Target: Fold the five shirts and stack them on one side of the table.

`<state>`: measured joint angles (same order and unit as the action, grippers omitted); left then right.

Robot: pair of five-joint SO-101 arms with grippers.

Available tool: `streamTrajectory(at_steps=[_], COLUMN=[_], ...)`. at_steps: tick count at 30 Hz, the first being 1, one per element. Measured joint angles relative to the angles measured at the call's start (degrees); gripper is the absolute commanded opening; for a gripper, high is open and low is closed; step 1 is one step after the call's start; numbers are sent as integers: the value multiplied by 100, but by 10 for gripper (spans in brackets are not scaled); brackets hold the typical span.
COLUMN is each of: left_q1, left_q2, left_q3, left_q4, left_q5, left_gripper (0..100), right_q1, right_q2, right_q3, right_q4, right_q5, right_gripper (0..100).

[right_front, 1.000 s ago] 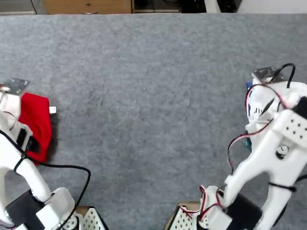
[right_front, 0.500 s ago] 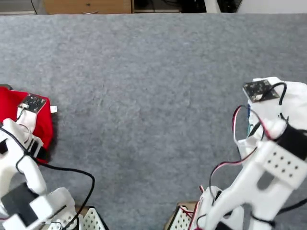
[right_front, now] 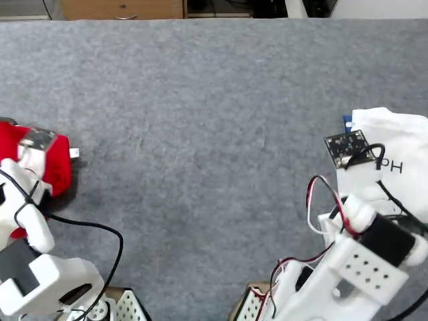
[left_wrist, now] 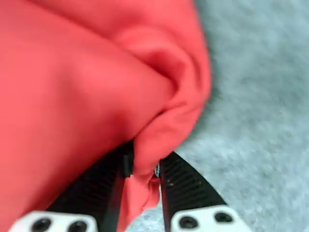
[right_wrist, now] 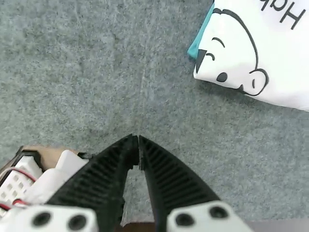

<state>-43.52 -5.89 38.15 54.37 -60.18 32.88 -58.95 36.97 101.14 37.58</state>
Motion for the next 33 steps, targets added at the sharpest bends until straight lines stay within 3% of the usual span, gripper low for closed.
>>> streamTrajectory(at_steps=[7,16,25,33], left_q1=[176,1407,3798,6303], left_q2=[-1371,-3235,-3868,-3895], left_q3=[-985,-1864,-2505,-3569], left_q4=[0,0,0,0], left_q5=[1714,3877,5178,5433], left_gripper=[17,18,18,18], right_q1=[0,0,0,0], right_q2=[-255,-255,-255,-255], right_q3=[35,35,35,149], right_q4=[0,0,0,0], right_q5=[0,0,0,0], right_gripper=[2,2,2,2])
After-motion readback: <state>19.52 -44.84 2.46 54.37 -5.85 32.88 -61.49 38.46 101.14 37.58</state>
